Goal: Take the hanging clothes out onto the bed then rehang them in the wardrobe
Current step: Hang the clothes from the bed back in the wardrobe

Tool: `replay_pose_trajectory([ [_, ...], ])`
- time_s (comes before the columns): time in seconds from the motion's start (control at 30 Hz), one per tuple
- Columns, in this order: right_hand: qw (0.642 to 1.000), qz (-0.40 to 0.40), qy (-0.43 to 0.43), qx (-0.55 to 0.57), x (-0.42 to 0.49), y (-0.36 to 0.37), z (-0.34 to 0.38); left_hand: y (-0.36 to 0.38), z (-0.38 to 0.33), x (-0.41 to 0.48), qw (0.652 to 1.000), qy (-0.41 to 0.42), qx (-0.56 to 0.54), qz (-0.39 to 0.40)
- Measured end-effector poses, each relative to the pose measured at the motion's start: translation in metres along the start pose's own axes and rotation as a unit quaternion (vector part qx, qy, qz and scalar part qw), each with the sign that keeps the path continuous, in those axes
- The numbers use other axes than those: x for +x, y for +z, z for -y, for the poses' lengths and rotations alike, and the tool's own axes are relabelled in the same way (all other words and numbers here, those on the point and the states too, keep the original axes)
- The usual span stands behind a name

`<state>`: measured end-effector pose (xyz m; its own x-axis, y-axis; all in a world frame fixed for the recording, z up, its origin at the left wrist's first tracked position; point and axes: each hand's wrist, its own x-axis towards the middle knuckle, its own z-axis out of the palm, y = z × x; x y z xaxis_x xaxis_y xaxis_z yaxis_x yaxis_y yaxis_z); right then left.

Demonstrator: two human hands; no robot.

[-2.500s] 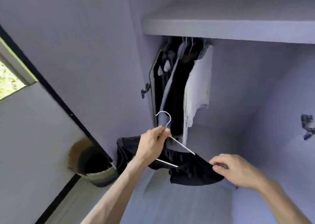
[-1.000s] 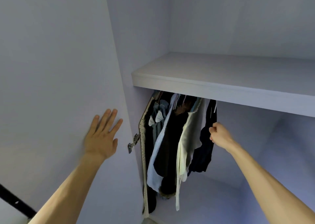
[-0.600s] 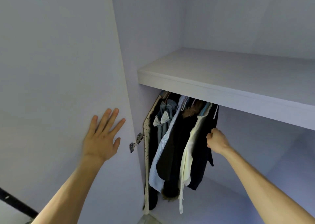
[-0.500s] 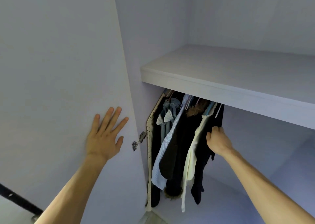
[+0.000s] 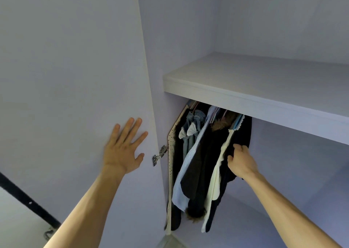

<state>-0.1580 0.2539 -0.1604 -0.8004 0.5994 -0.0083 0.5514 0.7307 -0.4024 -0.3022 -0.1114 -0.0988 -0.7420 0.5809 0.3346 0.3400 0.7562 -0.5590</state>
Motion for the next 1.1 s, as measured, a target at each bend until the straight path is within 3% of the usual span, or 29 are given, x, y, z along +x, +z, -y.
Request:
replay_pose_trajectory([
  [0.2, 0.993, 0.004, -0.072, 0.089, -0.095, 0.004, 0.015, 0.002, 0.003, -0.059, 0.985, -0.003, -0.097, 0.141],
  [0.37, 0.974, 0.039, -0.197, 0.102, -0.193, 0.024, 0.046, 0.008, -0.007, -0.185, 0.915, -0.108, -0.296, 0.252],
  [0.63, 0.917, 0.154, -0.354, 0.1, -0.349, 0.102, 0.11, 0.013, 0.002, -0.471, 0.809, -0.286, -0.351, 0.376],
  [0.83, 0.818, 0.284, -0.496, 0.056, -0.47, 0.162, 0.156, -0.029, -0.007, -0.647, 0.701, -0.442, -0.358, 0.43],
  [1.1, 0.609, 0.397, -0.685, -0.037, -0.596, 0.206, 0.215, -0.109, -0.051, -0.806, 0.549, -0.663, -0.321, 0.395],
])
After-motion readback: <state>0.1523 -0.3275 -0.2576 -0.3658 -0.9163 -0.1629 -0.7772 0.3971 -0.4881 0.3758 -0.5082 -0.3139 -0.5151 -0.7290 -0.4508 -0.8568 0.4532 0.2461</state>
